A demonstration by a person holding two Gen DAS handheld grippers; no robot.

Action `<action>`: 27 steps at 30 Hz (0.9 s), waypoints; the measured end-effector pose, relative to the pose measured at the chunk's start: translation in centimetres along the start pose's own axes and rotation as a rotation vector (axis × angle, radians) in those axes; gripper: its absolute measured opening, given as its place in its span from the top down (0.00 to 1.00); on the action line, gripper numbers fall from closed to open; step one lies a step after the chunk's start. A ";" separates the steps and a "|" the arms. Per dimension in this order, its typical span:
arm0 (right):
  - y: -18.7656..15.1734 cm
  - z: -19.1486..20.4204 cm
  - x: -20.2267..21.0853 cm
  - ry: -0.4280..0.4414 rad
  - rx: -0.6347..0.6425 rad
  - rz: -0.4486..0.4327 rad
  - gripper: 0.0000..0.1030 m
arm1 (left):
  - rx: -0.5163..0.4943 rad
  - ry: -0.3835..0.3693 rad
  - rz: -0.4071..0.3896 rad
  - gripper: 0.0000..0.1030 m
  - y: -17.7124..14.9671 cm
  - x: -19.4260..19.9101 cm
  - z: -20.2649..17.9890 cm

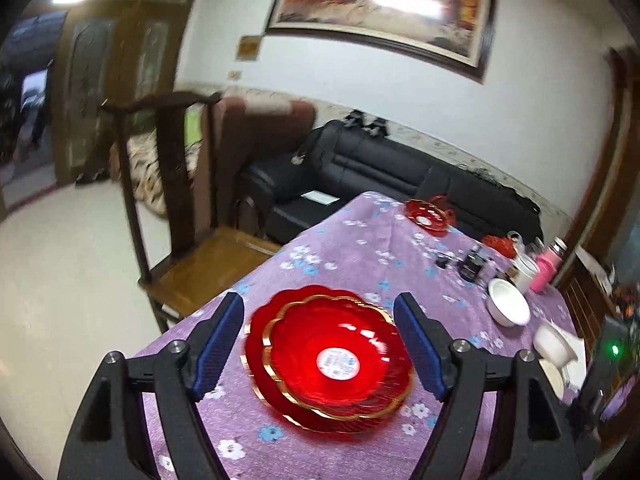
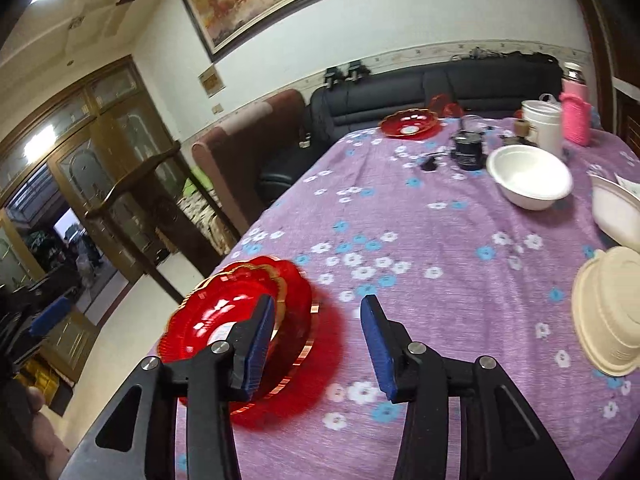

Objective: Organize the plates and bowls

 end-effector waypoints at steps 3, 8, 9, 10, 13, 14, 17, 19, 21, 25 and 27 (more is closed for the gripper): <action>-0.4 -2.0 0.8 -0.031 -0.025 -0.005 0.52 | -0.053 -0.033 0.015 0.25 -1.0 0.3 -1.9; -1.0 -5.8 2.1 -0.087 -0.071 -0.009 0.51 | -0.125 -0.068 0.059 0.25 -2.9 0.1 -4.9; -1.3 -6.7 2.3 -0.103 -0.080 -0.007 0.50 | -0.135 -0.075 0.066 0.25 -3.3 0.0 -5.4; -1.4 -7.4 2.5 -0.116 -0.086 -0.006 0.50 | -0.146 -0.081 0.071 0.25 -3.6 0.0 -5.9; -2.0 -9.3 3.0 -0.148 -0.106 -0.003 0.49 | -0.176 -0.103 0.089 0.25 -4.5 0.0 -7.0; -2.2 -9.9 3.1 -0.159 -0.111 -0.002 0.49 | -0.191 -0.113 0.099 0.25 -5.0 0.0 -7.6; -2.6 -11.8 3.5 -0.200 -0.123 -0.002 0.49 | -0.225 -0.136 0.126 0.25 -6.1 -0.2 -9.0; -2.7 -13.2 3.8 -0.230 -0.131 -0.007 0.49 | -0.251 -0.146 0.139 0.25 -6.9 -0.4 -9.8; -2.8 -14.4 4.4 -0.265 -0.136 -0.021 0.49 | -0.286 -0.154 0.159 0.25 -8.0 -0.6 -10.9; -2.6 -17.7 6.0 -0.374 -0.158 -0.066 0.48 | -0.322 -0.171 0.201 0.25 -9.7 -1.3 -12.4; -2.8 -19.1 6.7 -0.411 -0.182 -0.083 0.47 | -0.333 -0.177 0.217 0.25 -10.3 -1.6 -12.9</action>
Point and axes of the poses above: each gripper's, at about its wrist camera, not at the fingertips, and x roughly against the way its jaws point, z to its left, y to its top, the point moved 1 cm from there along -x, roughly the way its jaws point, and after that the axes turned 14 degrees about x, right-handed, at the moved point
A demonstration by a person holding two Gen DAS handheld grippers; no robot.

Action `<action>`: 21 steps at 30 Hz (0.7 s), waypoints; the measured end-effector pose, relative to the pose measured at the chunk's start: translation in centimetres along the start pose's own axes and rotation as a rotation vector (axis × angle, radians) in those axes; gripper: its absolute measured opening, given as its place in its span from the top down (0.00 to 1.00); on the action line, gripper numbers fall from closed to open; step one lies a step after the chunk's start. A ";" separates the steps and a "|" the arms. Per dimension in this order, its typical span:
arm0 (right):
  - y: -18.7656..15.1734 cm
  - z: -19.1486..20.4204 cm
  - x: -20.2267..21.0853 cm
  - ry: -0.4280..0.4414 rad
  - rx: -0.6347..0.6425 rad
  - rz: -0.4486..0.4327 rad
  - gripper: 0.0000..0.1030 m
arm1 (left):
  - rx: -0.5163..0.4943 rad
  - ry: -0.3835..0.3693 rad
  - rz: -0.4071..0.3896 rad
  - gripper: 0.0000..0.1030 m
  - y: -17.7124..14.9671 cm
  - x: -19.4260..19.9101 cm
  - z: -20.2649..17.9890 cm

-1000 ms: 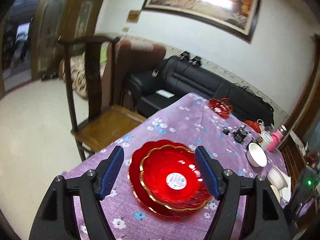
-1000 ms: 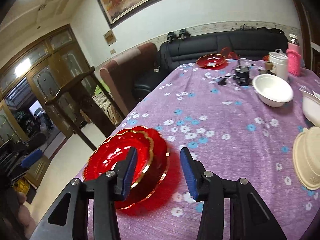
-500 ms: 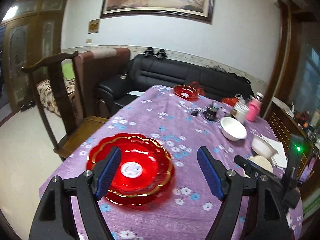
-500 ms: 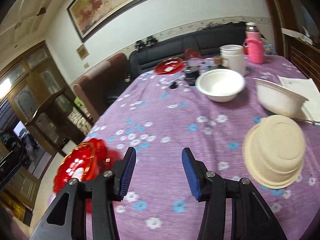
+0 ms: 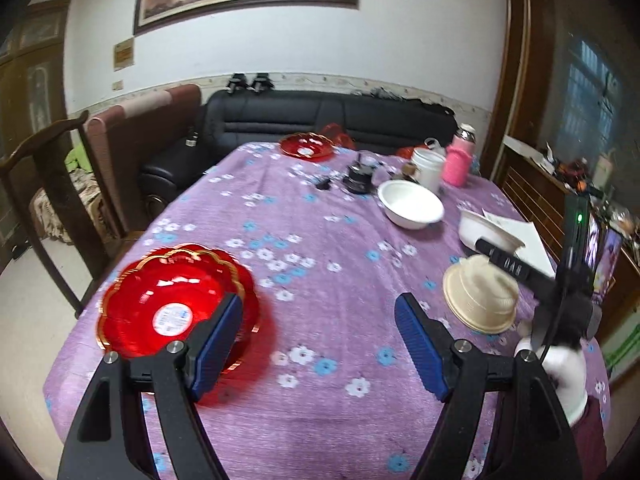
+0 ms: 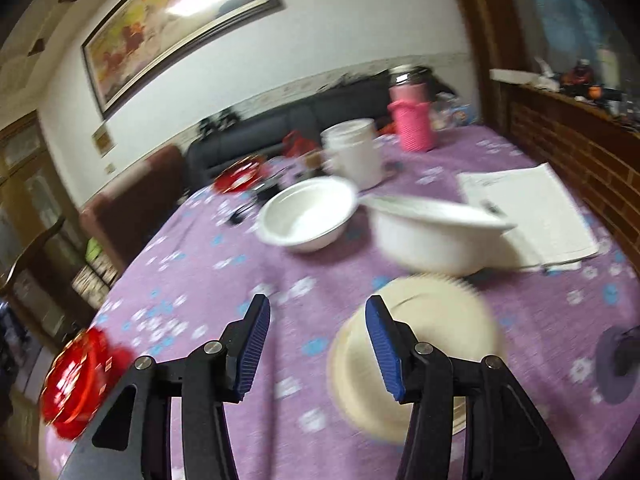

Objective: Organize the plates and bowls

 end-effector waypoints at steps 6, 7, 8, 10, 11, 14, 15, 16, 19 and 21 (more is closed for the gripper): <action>-0.6 -4.6 -0.6 -0.033 -0.124 0.004 0.45 | -0.023 -0.036 0.065 0.25 -0.6 -2.7 -2.4; -0.7 -5.4 -0.9 -0.028 -0.147 0.014 0.45 | -0.022 -0.045 0.078 0.25 -0.6 -3.2 -2.8; -0.8 -5.7 -1.0 -0.021 -0.163 0.019 0.45 | -0.020 -0.055 0.096 0.25 -0.7 -4.0 -3.2; -1.0 -6.2 -1.2 -0.015 -0.188 0.025 0.45 | -0.013 -0.067 0.118 0.25 -0.8 -5.0 -3.8; -1.0 -6.1 -1.2 -0.021 -0.187 0.026 0.45 | -0.007 -0.076 0.135 0.25 -0.8 -5.7 -4.1; -1.1 -5.8 -1.4 -0.037 -0.171 0.032 0.45 | 0.000 -0.091 0.169 0.25 -1.1 -7.1 -4.7; -1.2 -5.8 -1.4 -0.042 -0.165 0.035 0.45 | -0.003 -0.094 0.179 0.25 -1.2 -7.6 -4.9; -1.2 -5.7 -1.5 -0.046 -0.161 0.037 0.45 | -0.004 -0.096 0.185 0.25 -1.3 -7.9 -5.0; -1.3 -5.6 -1.7 -0.060 -0.157 0.041 0.45 | -0.007 -0.103 0.203 0.25 -1.3 -8.6 -5.1; -1.4 -5.5 -1.8 -0.069 -0.153 0.042 0.45 | -0.003 -0.104 0.212 0.25 -1.2 -9.0 -4.9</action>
Point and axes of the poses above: each gripper's, at about its wrist camera, not at the fingertips, and x roughly against the way its jaws point, z to its left, y to its top, the point moved 1 cm from there along -x, roughly the way its jaws point, and after that the axes turned 14 degrees about x, right-handed, at the moved point
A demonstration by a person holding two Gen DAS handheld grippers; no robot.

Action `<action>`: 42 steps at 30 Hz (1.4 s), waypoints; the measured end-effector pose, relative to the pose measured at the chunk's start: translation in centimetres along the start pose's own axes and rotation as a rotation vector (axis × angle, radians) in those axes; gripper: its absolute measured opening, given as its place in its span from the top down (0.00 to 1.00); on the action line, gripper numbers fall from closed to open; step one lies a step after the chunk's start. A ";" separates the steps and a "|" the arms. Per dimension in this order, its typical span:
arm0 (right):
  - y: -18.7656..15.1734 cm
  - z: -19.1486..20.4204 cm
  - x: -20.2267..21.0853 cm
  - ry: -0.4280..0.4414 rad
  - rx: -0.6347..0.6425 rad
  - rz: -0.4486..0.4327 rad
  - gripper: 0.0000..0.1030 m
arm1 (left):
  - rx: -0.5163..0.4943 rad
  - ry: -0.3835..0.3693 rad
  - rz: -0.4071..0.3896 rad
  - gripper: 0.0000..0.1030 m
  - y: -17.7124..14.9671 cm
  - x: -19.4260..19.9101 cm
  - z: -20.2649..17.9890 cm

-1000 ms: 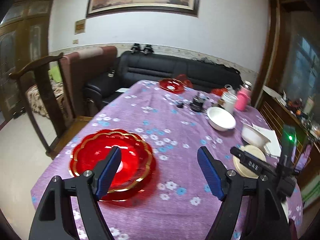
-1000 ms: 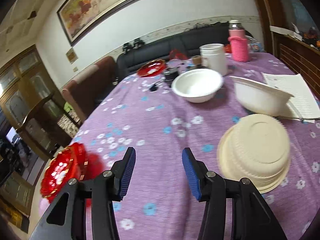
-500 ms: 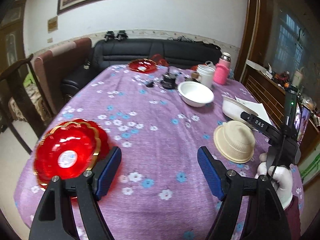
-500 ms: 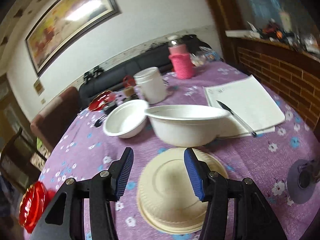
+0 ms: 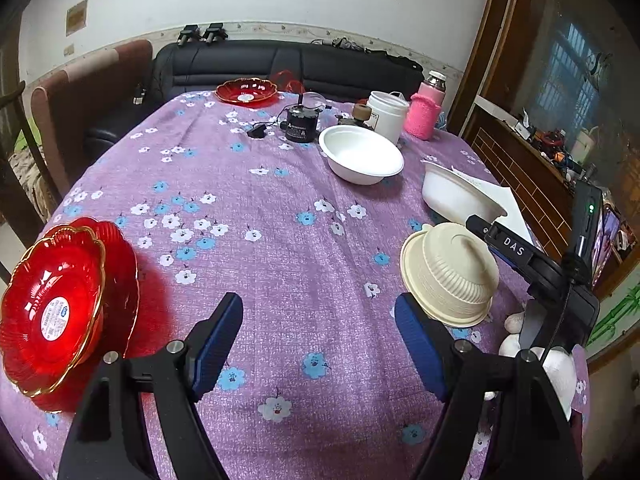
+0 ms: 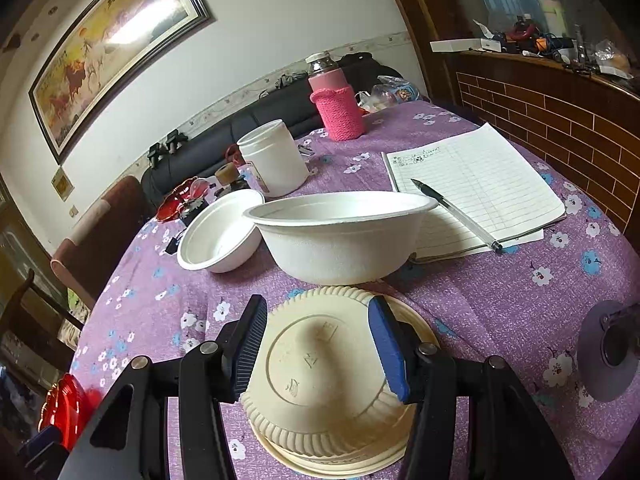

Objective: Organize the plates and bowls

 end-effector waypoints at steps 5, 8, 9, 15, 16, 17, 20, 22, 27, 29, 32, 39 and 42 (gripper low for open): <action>0.1 0.4 0.5 -0.011 -0.005 0.005 0.45 | 0.032 0.002 0.036 0.25 0.9 -0.6 0.9; 1.1 0.7 1.7 0.004 -0.012 -0.010 0.45 | 0.040 0.007 0.027 0.25 1.7 -0.1 1.1; 1.7 0.8 2.1 0.004 -0.004 -0.019 0.45 | 0.040 0.009 0.020 0.25 2.0 0.0 1.1; 5.7 0.4 2.4 -0.011 0.006 -0.062 0.38 | 0.040 -0.022 0.037 0.25 4.2 0.2 -0.1; 6.3 0.1 2.0 -0.017 0.006 -0.062 0.38 | 0.040 -0.032 0.040 0.25 4.9 0.2 -0.6; 6.8 -0.2 1.5 -0.020 0.002 -0.060 0.38 | 0.037 -0.036 0.041 0.25 5.5 0.1 -1.1; 7.7 -2.1 -0.6 -0.025 -0.041 -0.045 0.38 | 0.016 -0.048 0.046 0.25 7.2 -0.4 -2.8; 7.7 -3.7 -1.8 -0.016 -0.086 -0.040 0.38 | 0.000 -0.055 0.045 0.25 8.2 -0.8 -3.9; 7.5 -6.4 -3.5 -0.020 -0.142 -0.030 0.38 | -0.031 -0.070 0.070 0.25 10.7 -4.0 -7.2; 7.3 -7.2 -3.9 -0.016 -0.170 -0.020 0.38 | -0.018 -0.088 0.106 0.25 11.6 -6.1 -8.5; 7.0 -7.7 -4.8 -0.003 -0.192 0.003 0.38 | 0.010 -0.109 0.181 0.25 12.6 -9.9 -10.3; 6.1 -8.0 -6.3 -0.007 -0.198 0.048 0.38 | 0.018 -0.106 0.342 0.25 11.6 -16.3 -13.2; 5.8 -8.3 -6.5 -0.049 -0.204 0.057 0.38 | 0.028 -0.109 0.352 0.25 11.3 -17.2 -14.1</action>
Point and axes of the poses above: each gripper's, at about its wrist camera, not at the fingertips, and x roughly against the way its jaws point, z to its left, y to its top, the point moved 1 cm from there along -x, roughly the way its jaws point, and after that the axes turned 14 degrees about x, right-handed, at the moved point
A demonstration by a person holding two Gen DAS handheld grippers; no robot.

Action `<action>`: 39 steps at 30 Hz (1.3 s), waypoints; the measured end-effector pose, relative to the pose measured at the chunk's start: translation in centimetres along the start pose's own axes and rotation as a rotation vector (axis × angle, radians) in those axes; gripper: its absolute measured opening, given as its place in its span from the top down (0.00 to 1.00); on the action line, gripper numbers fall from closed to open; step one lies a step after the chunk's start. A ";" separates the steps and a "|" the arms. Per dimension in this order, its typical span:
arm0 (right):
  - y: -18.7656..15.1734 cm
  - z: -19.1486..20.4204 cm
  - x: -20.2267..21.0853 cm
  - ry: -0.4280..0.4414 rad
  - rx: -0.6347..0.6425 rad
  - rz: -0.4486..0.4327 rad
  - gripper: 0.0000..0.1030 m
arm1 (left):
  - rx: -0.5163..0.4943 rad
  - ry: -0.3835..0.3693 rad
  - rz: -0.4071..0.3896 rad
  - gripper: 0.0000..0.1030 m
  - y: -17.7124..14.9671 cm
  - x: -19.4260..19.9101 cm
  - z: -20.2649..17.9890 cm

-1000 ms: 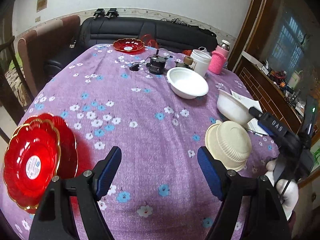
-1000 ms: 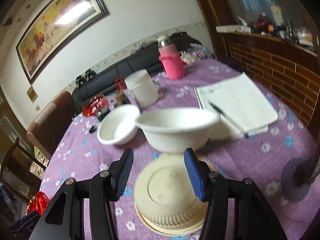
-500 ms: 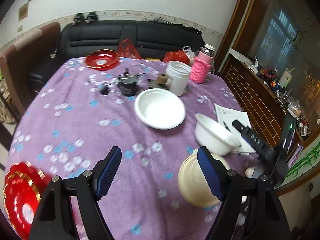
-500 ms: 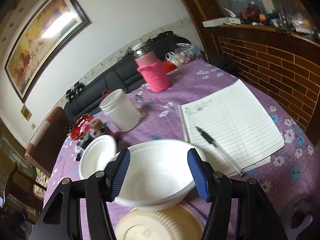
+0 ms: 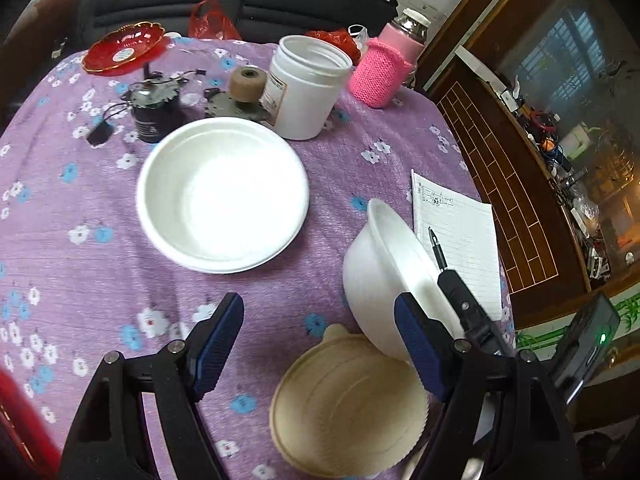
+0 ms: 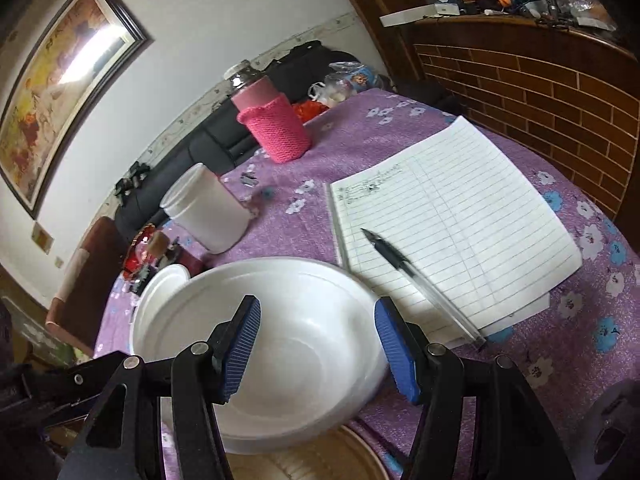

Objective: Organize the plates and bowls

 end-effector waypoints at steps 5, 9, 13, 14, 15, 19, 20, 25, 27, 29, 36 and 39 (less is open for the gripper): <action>-0.3 -1.4 -0.8 -0.002 -0.053 0.030 0.38 | 0.009 0.005 0.013 0.25 0.4 -1.5 -0.7; -0.7 -1.7 -1.7 0.072 -0.092 0.066 0.38 | 0.065 -0.059 0.032 0.25 0.9 -1.3 0.2; -1.2 -2.1 -2.5 0.136 -0.136 0.090 0.70 | 0.135 -0.094 0.050 0.25 1.3 -1.6 1.5; -1.3 -2.3 -2.7 0.159 -0.149 0.101 0.77 | 0.145 -0.099 0.059 0.25 1.4 -1.8 1.8; -1.4 -2.3 -3.0 0.178 -0.162 0.108 0.80 | 0.152 -0.103 0.063 0.25 1.4 -1.9 2.0; -1.5 -2.0 -3.3 0.197 -0.164 0.124 0.82 | 0.191 -0.143 0.084 0.25 1.4 -2.0 2.9; -1.5 -1.9 -3.2 0.189 -0.157 0.121 0.83 | 0.207 -0.156 0.083 0.25 1.6 -1.9 3.2; -1.3 -1.8 -2.8 0.179 -0.143 0.115 0.87 | 0.250 -0.157 0.039 0.25 2.7 -1.1 4.0; -1.3 -1.7 -2.8 0.173 -0.134 0.118 0.87 | 0.249 -0.147 0.021 0.25 2.9 -1.0 4.0; -1.3 -1.7 -2.9 0.167 -0.131 0.122 0.87 | 0.255 -0.159 0.024 0.25 3.2 -1.1 3.8; -1.1 -1.5 -2.8 0.116 -0.086 0.118 0.88 | 0.331 -0.256 0.039 0.25 4.4 -1.4 4.1; -1.0 -1.1 -2.6 0.105 -0.060 0.113 0.91 | 0.358 -0.278 0.023 0.24 4.9 -0.9 4.5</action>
Point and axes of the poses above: each gripper's, at about its wrist camera, not at the fingertips, and x roughly against the way its jaws point, z to its left, y to its top, the point moved 1 cm from there along -x, roughly the way its jaws point, and after that the axes turned 14 degrees about x, right-handed, at the moved point
